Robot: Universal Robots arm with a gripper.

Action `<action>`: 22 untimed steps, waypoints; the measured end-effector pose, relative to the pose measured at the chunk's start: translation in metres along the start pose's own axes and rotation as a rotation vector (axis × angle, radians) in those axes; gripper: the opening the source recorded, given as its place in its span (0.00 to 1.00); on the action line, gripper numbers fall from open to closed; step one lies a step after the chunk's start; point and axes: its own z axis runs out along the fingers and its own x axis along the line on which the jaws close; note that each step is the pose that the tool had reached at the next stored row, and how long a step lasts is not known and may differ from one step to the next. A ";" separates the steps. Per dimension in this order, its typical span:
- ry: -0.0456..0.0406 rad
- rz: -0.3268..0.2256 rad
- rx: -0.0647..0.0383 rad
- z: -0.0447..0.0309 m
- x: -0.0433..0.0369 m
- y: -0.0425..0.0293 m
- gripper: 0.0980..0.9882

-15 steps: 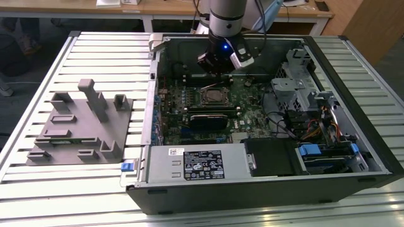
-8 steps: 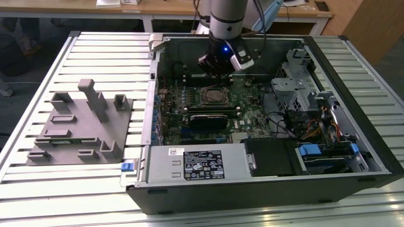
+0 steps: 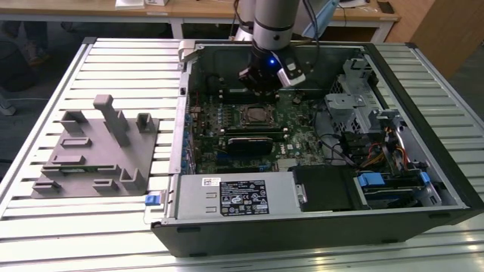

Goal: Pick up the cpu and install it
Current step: 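Install the first cpu locking lever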

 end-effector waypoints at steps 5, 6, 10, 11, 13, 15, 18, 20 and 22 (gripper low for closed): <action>0.0023 0.000 0.000 0.0032 -0.0023 -0.0003 0.01; 0.0028 0.000 0.000 0.0033 -0.0024 -0.0003 0.01; 0.0028 0.000 0.000 0.0033 -0.0025 -0.0002 0.01; 0.0026 0.000 0.000 0.0030 -0.0025 -0.0002 0.01; 0.0027 0.000 0.000 0.0025 -0.0025 -0.0001 0.01; 0.0028 0.000 0.001 0.0017 -0.0025 -0.0002 0.01; 0.0027 0.000 0.001 -0.0001 -0.0025 0.0000 0.01; 0.0025 0.000 0.002 -0.0005 -0.0026 0.0001 0.01; 0.0028 0.000 0.008 -0.0006 -0.0025 0.0000 0.01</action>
